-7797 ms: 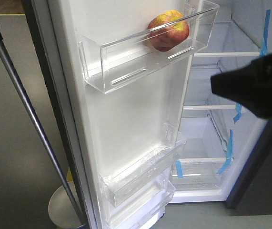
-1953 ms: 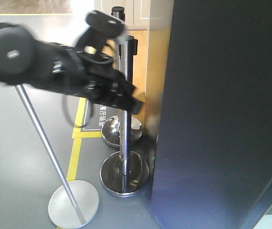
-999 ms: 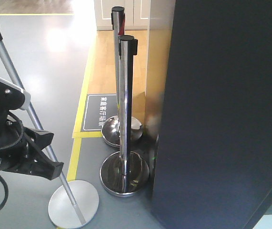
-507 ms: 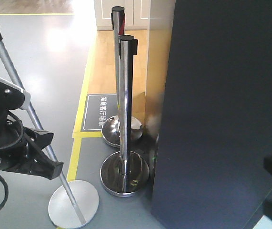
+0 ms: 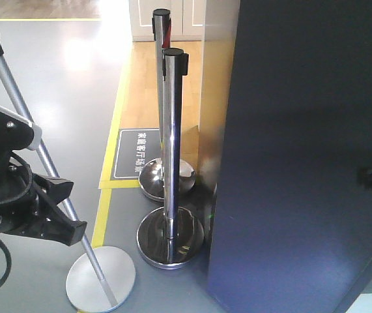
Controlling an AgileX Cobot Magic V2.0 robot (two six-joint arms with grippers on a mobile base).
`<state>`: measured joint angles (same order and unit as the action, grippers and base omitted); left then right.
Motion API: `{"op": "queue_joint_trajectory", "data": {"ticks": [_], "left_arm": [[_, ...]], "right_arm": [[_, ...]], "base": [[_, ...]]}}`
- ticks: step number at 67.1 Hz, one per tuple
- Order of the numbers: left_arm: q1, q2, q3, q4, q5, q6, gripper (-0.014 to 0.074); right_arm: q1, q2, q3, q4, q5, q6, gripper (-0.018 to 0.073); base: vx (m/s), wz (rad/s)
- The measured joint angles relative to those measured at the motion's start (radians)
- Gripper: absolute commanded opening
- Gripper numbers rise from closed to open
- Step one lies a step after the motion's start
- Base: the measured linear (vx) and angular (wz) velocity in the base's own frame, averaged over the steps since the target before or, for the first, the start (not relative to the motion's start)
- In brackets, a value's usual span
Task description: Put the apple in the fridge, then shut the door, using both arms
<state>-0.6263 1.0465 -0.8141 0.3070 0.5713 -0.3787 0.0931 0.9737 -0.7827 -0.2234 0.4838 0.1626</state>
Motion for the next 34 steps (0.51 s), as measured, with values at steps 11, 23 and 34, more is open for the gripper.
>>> {"op": "queue_joint_trajectory", "data": {"ticks": [11, 23, 34], "left_arm": [[0.000, 0.000, 0.000, 0.000, 0.000, 0.000, -0.0006], [0.000, 0.000, 0.000, 0.000, 0.000, 0.000, -0.0006], [0.000, 0.000, 0.000, 0.001, 0.000, 0.000, -0.0006]], "right_arm": [[-0.138, 0.097, -0.096, 0.264, -0.018, -0.223, -0.0003], [-0.235, 0.186, -0.194, 0.478, -0.006, -0.429, -0.0003], [-0.266, 0.283, -0.282, 0.563, -0.020, -0.516, -0.0003]], "base": [[0.00, 0.00], [0.00, 0.00], [0.00, 0.00]]}}
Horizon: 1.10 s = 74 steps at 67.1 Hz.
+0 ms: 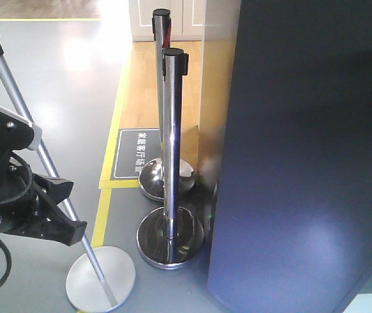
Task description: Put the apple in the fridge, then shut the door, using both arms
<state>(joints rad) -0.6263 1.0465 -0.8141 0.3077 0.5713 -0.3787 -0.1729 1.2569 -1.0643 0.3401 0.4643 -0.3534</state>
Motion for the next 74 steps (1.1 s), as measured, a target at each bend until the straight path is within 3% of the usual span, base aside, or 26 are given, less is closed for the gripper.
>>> {"op": "queue_joint_trajectory", "data": {"ticks": [28, 46, 59, 74], "left_arm": [[0.000, 0.000, 0.000, 0.000, 0.000, 0.000, -0.0006], [0.000, 0.000, 0.000, 0.000, 0.000, 0.000, -0.0006], [0.000, 0.000, 0.000, 0.000, 0.000, 0.000, -0.0006], [0.000, 0.000, 0.000, 0.000, 0.000, 0.000, -0.0006]], "right_arm": [[-0.008, 0.261, -0.216, 0.006, -0.289, -0.051, -0.0003], [-0.008, 0.413, -0.378, 0.006, -0.279, -0.052, -0.0003], [-0.008, 0.549, -0.475, 0.022, -0.395, -0.052, -0.0003], [-0.019, 0.578, -0.532, 0.036, -0.309, -0.052, -0.0003]], "base": [[0.00, 0.00], [0.00, 0.00], [0.00, 0.00], [0.00, 0.00]]}}
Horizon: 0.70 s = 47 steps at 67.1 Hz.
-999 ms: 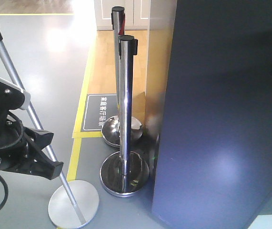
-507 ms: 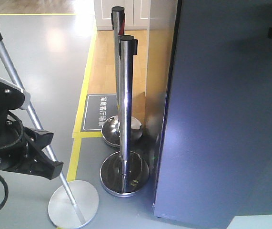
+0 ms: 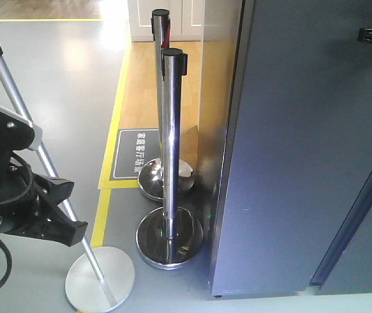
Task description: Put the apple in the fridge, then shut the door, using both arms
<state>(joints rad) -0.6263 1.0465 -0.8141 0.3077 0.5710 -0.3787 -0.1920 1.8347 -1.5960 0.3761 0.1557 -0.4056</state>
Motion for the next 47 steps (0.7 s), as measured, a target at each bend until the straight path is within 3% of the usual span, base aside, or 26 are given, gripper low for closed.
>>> {"op": "queue_joint_trajectory", "data": {"ticks": [7, 21, 35, 47], "left_arm": [[0.000, 0.000, 0.000, 0.000, 0.000, 0.000, -0.0006], [0.000, 0.000, 0.000, 0.000, 0.000, 0.000, -0.0006], [0.000, 0.000, 0.000, 0.000, 0.000, 0.000, -0.0006], [0.000, 0.000, 0.000, 0.000, 0.000, 0.000, -0.0006]], "right_arm": [[-0.002, -0.002, -0.011, 0.000, 0.039, 0.000, -0.0003], [0.007, -0.012, -0.004, 0.005, 0.266, 0.000, -0.0003], [0.014, -0.131, 0.123, 0.001, 0.370, 0.000, -0.0003], [0.071, -0.283, 0.308, -0.116, 0.404, 0.023, -0.0003]], "base": [[0.00, 0.00], [0.00, 0.00], [0.00, 0.00], [0.00, 0.00]]}}
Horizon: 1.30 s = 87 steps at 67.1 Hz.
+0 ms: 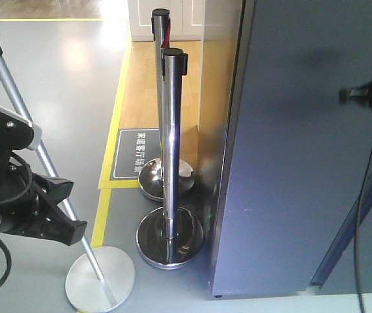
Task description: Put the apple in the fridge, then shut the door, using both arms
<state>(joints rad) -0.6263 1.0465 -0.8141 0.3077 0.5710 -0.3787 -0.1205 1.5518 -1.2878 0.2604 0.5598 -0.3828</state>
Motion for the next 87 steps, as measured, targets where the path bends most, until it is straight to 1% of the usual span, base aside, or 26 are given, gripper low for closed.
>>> {"op": "queue_joint_trajectory", "data": {"ticks": [9, 17, 26, 35, 49, 62, 74, 87], "left_arm": [[0.000, 0.000, 0.000, 0.000, 0.000, 0.000, -0.0006], [0.000, 0.000, 0.000, 0.000, 0.000, 0.000, -0.0006], [0.000, 0.000, 0.000, 0.000, 0.000, 0.000, -0.0006], [0.000, 0.000, 0.000, 0.000, 0.000, 0.000, -0.0006], [0.000, 0.000, 0.000, 0.000, 0.000, 0.000, -0.0006], [0.000, 0.000, 0.000, 0.000, 0.000, 0.000, -0.0006], [0.000, 0.000, 0.000, 0.000, 0.000, 0.000, -0.0006], [0.000, 0.000, 0.000, 0.000, 0.000, 0.000, -0.0006]], "right_arm": [[0.060, -0.131, 0.152, -0.096, 0.017, 0.108, -0.0003], [0.107, -0.266, 0.289, -0.200, 0.028, 0.199, -0.0003], [0.158, -0.437, 0.409, -0.290, 0.121, 0.283, -0.0003], [0.180, -0.625, 0.506, -0.327, 0.210, 0.343, -0.0003], [0.180, -0.925, 0.614, -0.310, 0.302, 0.358, -0.0003], [0.180, -1.144, 0.691, -0.269, 0.433, 0.358, -0.0003], [0.180, -1.279, 0.712, -0.213, 0.529, 0.343, -0.0003], [0.180, -1.351, 0.712, -0.199, 0.559, 0.340, -0.0003]], "base": [[0.00, 0.00], [0.00, 0.00], [0.00, 0.00], [0.00, 0.00], [0.00, 0.00], [0.00, 0.00], [0.00, 0.00], [0.00, 0.00]]}}
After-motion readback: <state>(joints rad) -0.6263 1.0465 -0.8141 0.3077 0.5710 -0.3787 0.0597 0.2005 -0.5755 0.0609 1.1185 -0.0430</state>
